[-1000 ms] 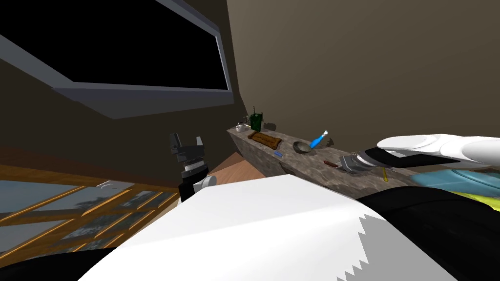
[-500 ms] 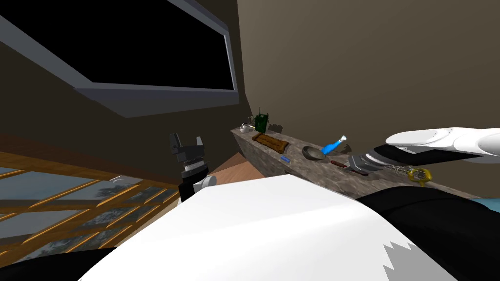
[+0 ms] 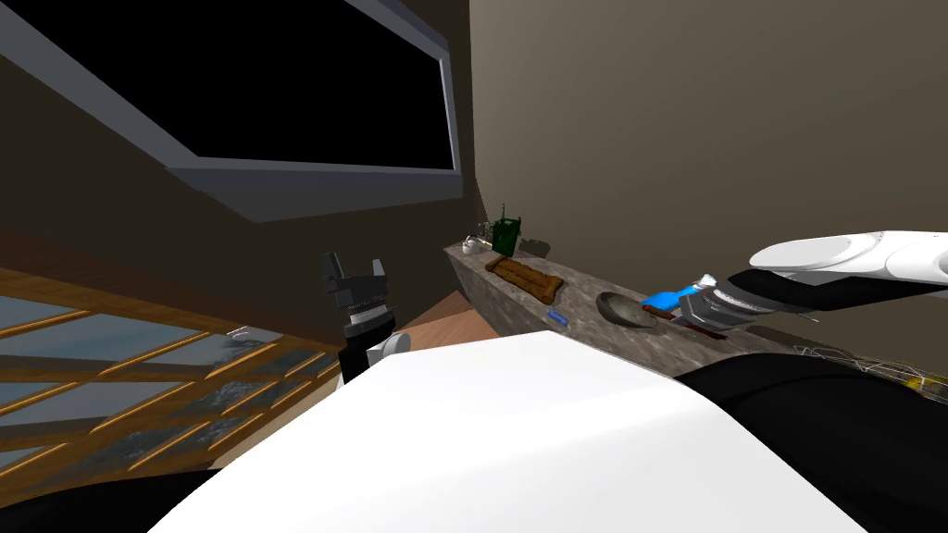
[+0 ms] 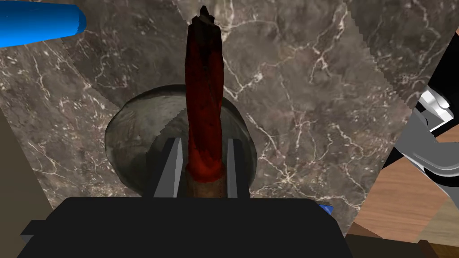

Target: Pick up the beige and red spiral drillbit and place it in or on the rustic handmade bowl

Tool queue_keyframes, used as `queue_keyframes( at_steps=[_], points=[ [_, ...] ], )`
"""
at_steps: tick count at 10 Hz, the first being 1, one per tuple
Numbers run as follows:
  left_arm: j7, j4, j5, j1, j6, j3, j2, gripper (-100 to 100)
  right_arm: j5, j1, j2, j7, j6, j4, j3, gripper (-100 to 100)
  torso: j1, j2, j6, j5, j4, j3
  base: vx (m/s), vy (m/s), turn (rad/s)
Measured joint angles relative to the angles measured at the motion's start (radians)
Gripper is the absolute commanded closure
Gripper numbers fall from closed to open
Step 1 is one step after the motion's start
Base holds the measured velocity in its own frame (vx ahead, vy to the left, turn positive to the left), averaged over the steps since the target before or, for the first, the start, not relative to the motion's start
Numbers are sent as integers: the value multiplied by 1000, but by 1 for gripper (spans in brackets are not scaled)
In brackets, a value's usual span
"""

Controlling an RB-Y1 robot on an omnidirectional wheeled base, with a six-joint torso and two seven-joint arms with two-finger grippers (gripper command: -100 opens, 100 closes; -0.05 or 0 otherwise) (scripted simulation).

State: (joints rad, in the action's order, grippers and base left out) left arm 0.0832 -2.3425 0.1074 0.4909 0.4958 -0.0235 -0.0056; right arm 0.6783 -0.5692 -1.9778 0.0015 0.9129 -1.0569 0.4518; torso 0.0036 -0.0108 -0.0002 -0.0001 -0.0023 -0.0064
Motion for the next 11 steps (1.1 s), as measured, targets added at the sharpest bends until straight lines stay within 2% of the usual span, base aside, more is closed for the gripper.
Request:
queue_keyframes(
  at_steps=[2, 3, 7, 8, 9, 10, 11],
  points=[
    [0, 0, 0, 0, 0, 0, 0, 0, 30, -9, -3, -40, 28, 20, -17, 100, 0, 3, 0, 0, 1, 2, 82, 0, 97],
    [0, 0, 0, 0, 0, 0, 0, 0, 30, -9, -4, -45, 29, 20, -18, -100, -1, 6, 2, -1, 1, 3, 12, 0, 1],
    [0, 0, 0, 0, 0, 0, 0, 0, 30, -9, -4, -44, 29, 20, -18, -100, -1, 12, 2, -1, 3, 7, 2, 0, 1],
    [0, 0, 0, 0, 0, 0, 0, 0, 30, -9, -4, -44, 29, 20, -18, 0, -1, 13, 2, -1, 3, 8, 0, 0, 0],
    [0, 0, 0, 0, 0, 0, 0, 0, 30, -9, -4, -44, 29, 20, -18, -100, -1, 13, 2, -1, 3, 8, -14, -14, -89],
    [0, 0, 0, 0, 0, 0, 0, 0, -10, -4, -43, -37, 34, 10, 3, -100, -1, 13, 2, 0, 3, 8, -17, -17, -39],
    [0, 0, 0, 0, 0, 0, 0, 0, 2, 0, -49, -43, 49, 13, -13, -100, -2, 14, 2, -1, 3, 8, -20, -19, -46]
  ],
)
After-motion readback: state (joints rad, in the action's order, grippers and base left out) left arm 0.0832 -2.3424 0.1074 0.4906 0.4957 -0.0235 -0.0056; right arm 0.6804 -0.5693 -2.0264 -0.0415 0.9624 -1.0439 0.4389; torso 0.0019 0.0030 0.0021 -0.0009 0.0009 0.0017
